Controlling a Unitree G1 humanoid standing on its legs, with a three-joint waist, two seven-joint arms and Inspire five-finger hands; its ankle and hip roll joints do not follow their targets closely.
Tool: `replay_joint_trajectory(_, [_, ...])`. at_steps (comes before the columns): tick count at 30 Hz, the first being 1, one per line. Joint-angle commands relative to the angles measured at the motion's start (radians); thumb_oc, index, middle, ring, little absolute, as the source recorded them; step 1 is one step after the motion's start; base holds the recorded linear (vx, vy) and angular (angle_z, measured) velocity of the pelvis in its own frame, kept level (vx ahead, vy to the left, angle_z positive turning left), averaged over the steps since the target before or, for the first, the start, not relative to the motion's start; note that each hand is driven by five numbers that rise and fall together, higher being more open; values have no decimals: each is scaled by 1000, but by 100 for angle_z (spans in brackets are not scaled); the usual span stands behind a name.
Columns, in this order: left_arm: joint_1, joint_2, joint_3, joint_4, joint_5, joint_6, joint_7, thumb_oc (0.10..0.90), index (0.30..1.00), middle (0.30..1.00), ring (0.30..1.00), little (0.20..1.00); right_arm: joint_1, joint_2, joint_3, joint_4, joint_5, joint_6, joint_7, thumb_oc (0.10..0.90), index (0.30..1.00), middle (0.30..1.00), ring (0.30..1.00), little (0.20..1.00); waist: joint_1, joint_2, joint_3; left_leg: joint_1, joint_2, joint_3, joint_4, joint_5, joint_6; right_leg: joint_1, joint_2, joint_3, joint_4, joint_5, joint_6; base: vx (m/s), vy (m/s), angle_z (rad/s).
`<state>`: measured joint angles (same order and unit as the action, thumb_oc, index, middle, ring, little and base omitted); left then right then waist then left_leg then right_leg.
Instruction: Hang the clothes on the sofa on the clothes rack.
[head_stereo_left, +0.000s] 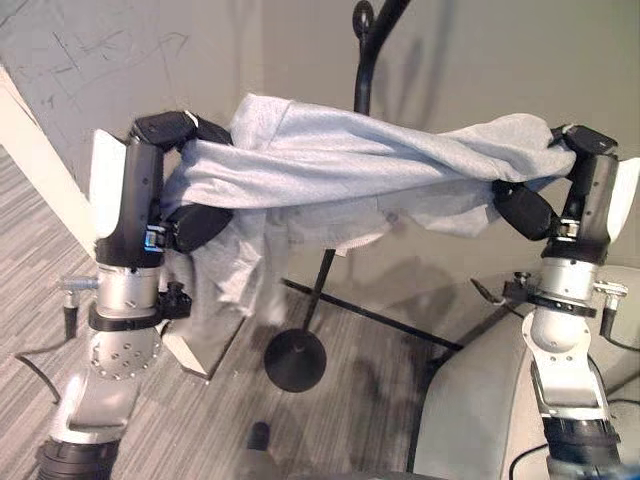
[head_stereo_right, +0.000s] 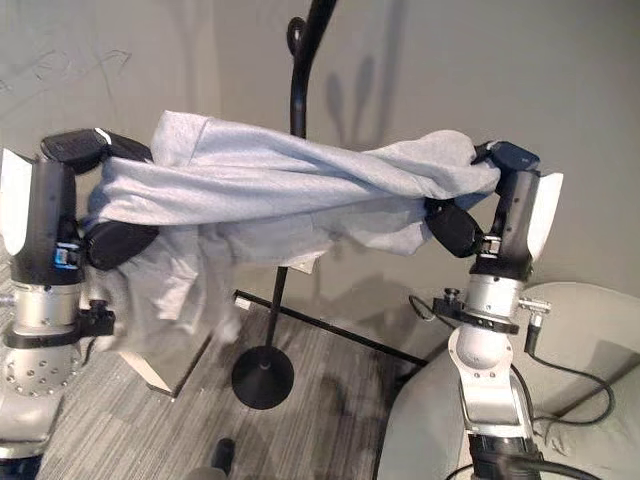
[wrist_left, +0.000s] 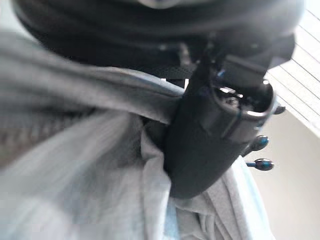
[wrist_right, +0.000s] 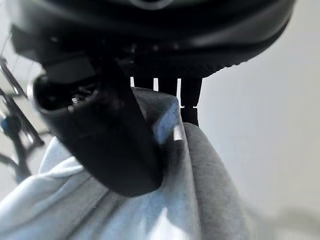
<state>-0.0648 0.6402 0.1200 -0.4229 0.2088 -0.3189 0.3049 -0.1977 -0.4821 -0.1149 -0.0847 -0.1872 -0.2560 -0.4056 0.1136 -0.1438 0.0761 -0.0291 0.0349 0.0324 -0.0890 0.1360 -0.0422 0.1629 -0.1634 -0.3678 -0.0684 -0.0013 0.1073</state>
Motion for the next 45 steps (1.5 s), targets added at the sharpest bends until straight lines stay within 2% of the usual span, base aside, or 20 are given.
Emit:
replay_joint_trajectory(1, [-213,64,143,113,-9,17,181,400,300,300,300,300,-113,-199,-133,202,27,109,-141,400,300,300,300,300,7,25,-92,117,62,27,6,-180,-39,-64,16,-12,-19,-9,14,44,68,4])
replay_joint_trajectory(4, [-311,89,93,171,23,33,196,400,300,300,300,300,-166,-253,-116,248,-3,131,-153,400,300,300,300,300,5,31,-89,122,60,30,5,-184,-34,-63,14,-7,-18,-8,18,26,45,-6])
replay_joint_trajectory(8, [-412,109,18,235,43,52,158,400,300,300,300,300,-219,-316,-119,262,-49,157,-160,400,300,300,300,300,-20,43,-104,144,52,35,5,-197,-26,-54,14,8,-18,-12,21,47,45,-17])
replay_joint_trajectory(14, [-466,93,-48,324,53,81,127,400,300,300,300,300,-260,-338,-88,311,-41,165,-147,400,300,300,300,300,-28,50,-107,161,50,40,6,-207,-19,-43,12,14,-17,-15,21,25,20,-11])
replay_joint_trajectory(15, [-465,87,-53,332,48,82,123,420,331,331,331,331,-263,-334,-82,321,-32,166,-142,400,300,300,300,300,-29,51,-106,162,49,40,6,-209,-18,-42,13,15,-17,-15,21,23,24,-14])
replay_joint_trajectory(16, [-457,74,-64,349,32,87,108,494,441,441,441,441,-262,-320,-62,349,-11,165,-126,400,300,300,300,300,-30,53,-104,167,48,43,7,-212,-16,-41,11,16,-16,-14,21,22,25,-16])
replay_joint_trajectory(17, [-452,69,-68,354,27,89,99,543,514,514,514,514,-260,-310,-51,360,2,162,-116,400,300,300,300,300,-30,55,-104,171,48,44,8,-214,-15,-39,12,15,-16,-14,20,20,20,-16])
replay_joint_trajectory(18, [-451,70,-67,354,27,89,98,543,514,514,514,514,-260,-310,-49,361,4,161,-115,400,300,300,300,300,-31,55,-104,172,48,44,7,-214,-15,-38,12,15,-16,-14,20,0,0,0])
replay_joint_trajectory(19, [-433,60,-73,364,17,92,78,692,738,738,738,738,-240,-286,-32,370,13,163,-87,400,300,300,300,300,-33,60,-100,175,47,45,9,-216,-13,-37,11,16,-15,-15,19,0,0,0])
replay_joint_trajectory(20, [-429,61,-73,364,16,92,76,726,789,789,789,789,-237,-285,-31,369,13,163,-85,400,300,300,300,300,-33,59,-102,177,47,45,8,-216,-12,-36,12,17,-15,-15,19,0,0,0])
replay_joint_trajectory(21, [-416,58,-74,366,6,91,64,800,900,900,900,900,-222,-274,-24,374,13,167,-72,400,300,300,300,300,-34,62,-101,179,47,47,8,-217,-12,-34,11,16,-15,-16,18,0,0,0])
replay_joint_trajectory(24, [-354,21,-71,388,-72,97,15,800,900,900,900,900,-154,-195,14,367,26,178,-8,400,300,300,300,300,-38,71,-94,184,44,52,9,-220,-10,-30,11,15,-15,-19,15,8,10,0])
replay_joint_trajectory(29, [-288,-26,-76,400,-166,100,-22,800,900,900,900,900,-106,-140,61,371,38,188,42,400,300,300,300,300,-43,79,-95,189,43,55,10,-222,-8,-26,11,13,-16,-21,12,7,5,0])
replay_joint_trajectory(30, [-234,-75,-85,409,-252,104,-51,800,900,900,900,900,-71,-87,100,396,60,194,76,400,300,300,300,300,-42,84,-86,189,42,57,12,-222,-7,-25,10,10,-16,-23,9,32,27,0])
replay_joint_trajectory(31, [-211,-93,-85,410,-283,106,-56,800,900,900,900,900,-63,-71,117,405,72,194,86,400,300,300,300,300,-44,87,-87,190,43,57,14,-222,-7,-24,10,9,-16,-23,9,32,27,0])
replay_joint_trajectory(38, [-103,-162,-131,477,-404,131,-132,800,900,900,900,900,-53,10,209,452,117,190,136,400,300,300,300,300,-48,96,-76,178,42,57,19,-220,-7,-32,10,4,-15,-21,6,0,0,0])
replay_joint_trajectory(39, [-81,-185,-149,510,-455,148,-146,800,900,900,900,900,-45,30,232,459,120,192,150,400,300,300,300,300,-48,99,-71,173,41,57,21,-218,-6,-37,10,1,-14,-21,5,0,0,0])
replay_joint_trajectory(45, [2,-239,-188,582,-558,161,-190,800,900,900,900,900,-18,76,270,449,138,182,181,400,300,300,300,300,-50,103,-65,159,40,57,23,-214,-4,-49,9,-2,-13,-19,3,0,0,0])
